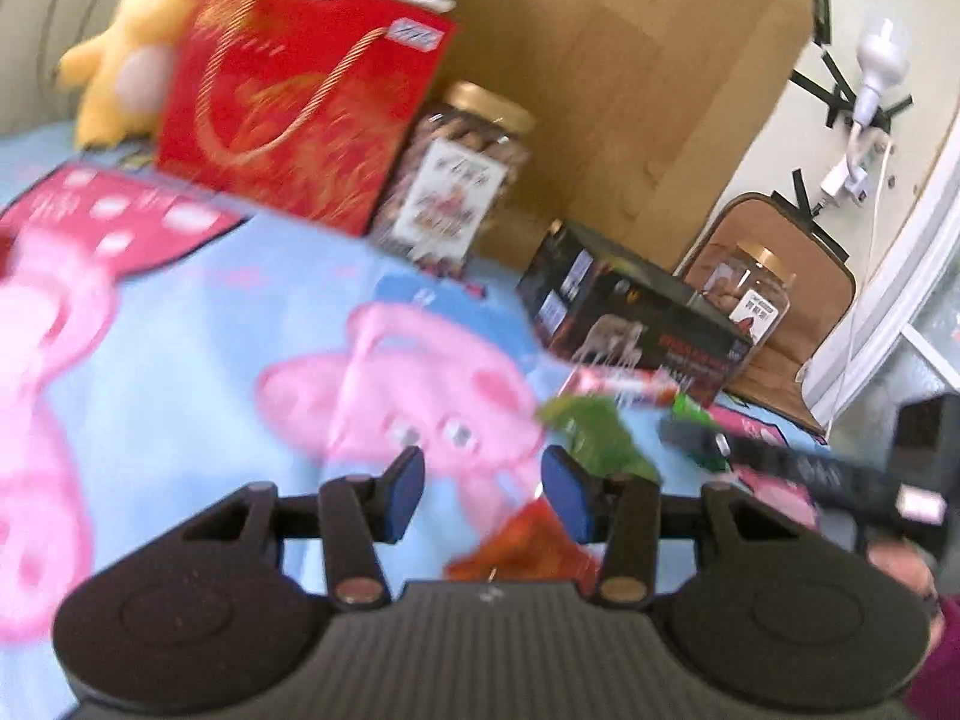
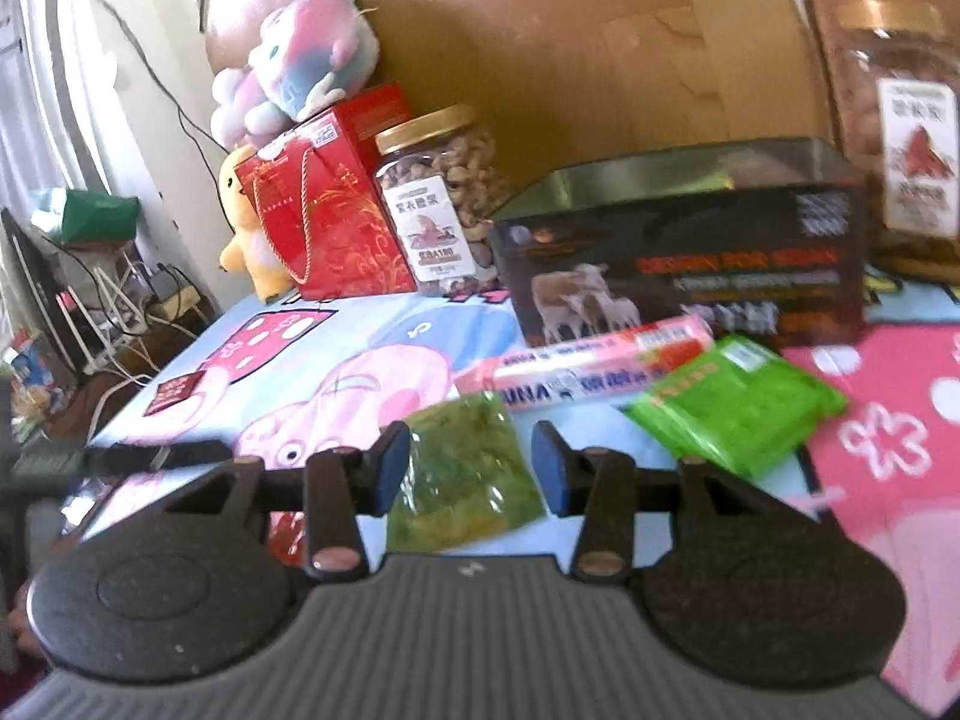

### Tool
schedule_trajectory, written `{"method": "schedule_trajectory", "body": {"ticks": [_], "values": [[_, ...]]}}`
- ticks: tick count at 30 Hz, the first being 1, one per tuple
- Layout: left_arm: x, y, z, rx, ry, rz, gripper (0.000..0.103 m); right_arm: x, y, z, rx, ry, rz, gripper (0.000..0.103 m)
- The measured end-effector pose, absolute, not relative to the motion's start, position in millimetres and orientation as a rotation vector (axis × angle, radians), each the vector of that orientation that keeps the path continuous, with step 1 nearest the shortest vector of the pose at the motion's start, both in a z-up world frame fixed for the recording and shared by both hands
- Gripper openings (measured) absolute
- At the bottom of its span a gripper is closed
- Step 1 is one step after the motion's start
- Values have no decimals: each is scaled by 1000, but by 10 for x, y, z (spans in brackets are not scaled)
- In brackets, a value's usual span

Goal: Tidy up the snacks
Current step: 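Move the left tool to the orange pack and grasp it, then carry the orange pack into the black tin and release it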

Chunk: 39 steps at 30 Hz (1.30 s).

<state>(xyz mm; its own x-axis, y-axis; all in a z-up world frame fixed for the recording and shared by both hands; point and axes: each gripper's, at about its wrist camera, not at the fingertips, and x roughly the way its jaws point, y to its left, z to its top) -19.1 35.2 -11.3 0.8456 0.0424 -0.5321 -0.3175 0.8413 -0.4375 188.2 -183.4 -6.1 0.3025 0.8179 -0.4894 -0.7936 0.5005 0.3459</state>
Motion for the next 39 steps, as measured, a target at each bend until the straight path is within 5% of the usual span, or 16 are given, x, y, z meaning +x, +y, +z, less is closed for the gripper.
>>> {"method": "schedule_trajectory", "body": {"ticks": [17, 21, 25, 28, 30, 39], "values": [[-487, 237, -383, -719, 578, 33, 43, 1419, -1674, -297, 146, 864, 1210, 48], [-501, 240, -399, -733, 566, 44, 42, 1395, -1657, -384, 270, 1036, 1302, 24], [-527, 272, -420, -766, 551, 35, 43, 1382, -1712, -469, 378, 1101, 1307, 23], [-540, 304, -429, -820, 547, 26, 38, 1366, -1729, -457, 405, 1111, 1300, 23], [-556, 335, -414, -841, 530, 23, 17, 1328, -1711, -434, 374, 1085, 1294, 23], [-659, 575, -511, -1047, 444, -51, 14, 1398, -1795, -495, 452, 1090, 1295, 26]]}}
